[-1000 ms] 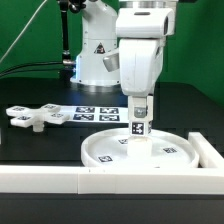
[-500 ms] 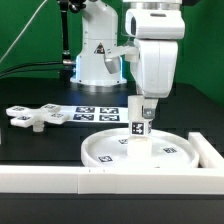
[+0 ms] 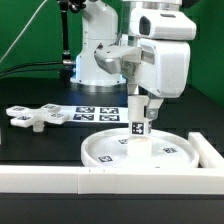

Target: Assemble round table

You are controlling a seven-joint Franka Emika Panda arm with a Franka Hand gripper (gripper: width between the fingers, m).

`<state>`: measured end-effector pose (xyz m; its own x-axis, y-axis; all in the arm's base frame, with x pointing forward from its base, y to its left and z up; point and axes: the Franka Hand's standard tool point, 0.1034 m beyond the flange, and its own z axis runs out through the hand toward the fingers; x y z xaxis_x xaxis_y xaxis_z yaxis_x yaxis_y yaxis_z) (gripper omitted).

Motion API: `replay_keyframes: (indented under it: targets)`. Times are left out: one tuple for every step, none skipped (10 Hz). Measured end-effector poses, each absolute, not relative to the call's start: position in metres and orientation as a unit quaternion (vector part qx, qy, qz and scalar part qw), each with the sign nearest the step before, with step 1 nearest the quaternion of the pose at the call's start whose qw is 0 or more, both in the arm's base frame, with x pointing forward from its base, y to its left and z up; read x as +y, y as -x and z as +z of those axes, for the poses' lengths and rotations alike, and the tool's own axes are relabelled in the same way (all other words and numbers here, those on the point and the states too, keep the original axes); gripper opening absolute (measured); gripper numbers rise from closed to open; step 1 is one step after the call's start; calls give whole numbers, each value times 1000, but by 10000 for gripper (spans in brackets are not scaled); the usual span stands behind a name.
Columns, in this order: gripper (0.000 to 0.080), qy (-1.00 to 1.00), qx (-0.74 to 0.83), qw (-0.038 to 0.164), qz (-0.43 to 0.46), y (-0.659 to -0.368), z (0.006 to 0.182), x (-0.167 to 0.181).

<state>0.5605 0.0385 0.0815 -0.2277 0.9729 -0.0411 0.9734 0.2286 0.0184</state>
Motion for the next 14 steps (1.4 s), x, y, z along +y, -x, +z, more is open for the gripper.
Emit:
replay_keyframes:
  targets:
    - [637, -626, 779, 22, -6, -560, 81, 38]
    - [468, -627, 779, 22, -6, -560, 81, 38]
    - [406, -627, 779, 22, -6, -560, 81, 38]
    - [406, -628, 778, 22, -6, -560, 81, 38]
    - [406, -640, 768, 22, -6, -560, 81, 38]
    - [406, -639, 769, 22, -6, -560, 81, 37]
    - [406, -650, 759, 22, -5, -560, 81, 38]
    - [406, -712, 701, 21, -3, -560, 81, 36]
    - [406, -757, 653, 21, -1, -560, 81, 35]
    - [406, -799, 601, 20, 0, -560, 80, 36]
    - [406, -833, 553, 20, 1, -560, 80, 36]
    - [406, -857, 514, 20, 3, -560, 80, 37]
    - [406, -872, 488, 20, 7, -559, 80, 38]
    - [406, -888, 459, 20, 7, -559, 80, 38]
